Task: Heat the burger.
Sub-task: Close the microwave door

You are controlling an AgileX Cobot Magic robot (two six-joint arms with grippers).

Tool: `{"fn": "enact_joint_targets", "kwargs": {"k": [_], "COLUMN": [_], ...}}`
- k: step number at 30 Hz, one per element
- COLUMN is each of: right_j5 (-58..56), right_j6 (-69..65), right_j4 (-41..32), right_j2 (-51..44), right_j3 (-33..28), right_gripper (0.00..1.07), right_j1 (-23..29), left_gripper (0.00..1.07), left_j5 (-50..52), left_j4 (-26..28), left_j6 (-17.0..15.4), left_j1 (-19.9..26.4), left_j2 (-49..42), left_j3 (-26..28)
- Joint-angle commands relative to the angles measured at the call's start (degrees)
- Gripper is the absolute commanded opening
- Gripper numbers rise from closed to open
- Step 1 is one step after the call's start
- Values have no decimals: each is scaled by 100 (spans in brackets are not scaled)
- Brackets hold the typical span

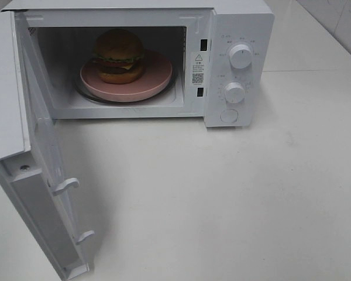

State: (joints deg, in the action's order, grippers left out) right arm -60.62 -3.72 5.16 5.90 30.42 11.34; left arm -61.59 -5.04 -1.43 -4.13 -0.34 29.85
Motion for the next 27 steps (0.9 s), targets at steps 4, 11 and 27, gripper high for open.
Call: {"fn": "enact_joint_targets", "kwargs": {"k": [4,11,27], "right_j5": [372,372,372], "right_j6": [281,275,264], "right_j4": [-367,-372,-372], "right_j2": [-659,-768,-768], "right_j3": [-183,-183,-183], "right_gripper": [76,74,74], "right_j1": [-378,-493,-493], "left_gripper": [100,100,100], "left_j5": [63,69,69], "left_j4": [-11,-11,-6], "left_j6": [6,6,6], "left_j1": [6,6,6], "left_j2": [-86,-86,-86], "left_j3": [-17,-17,-17]}}
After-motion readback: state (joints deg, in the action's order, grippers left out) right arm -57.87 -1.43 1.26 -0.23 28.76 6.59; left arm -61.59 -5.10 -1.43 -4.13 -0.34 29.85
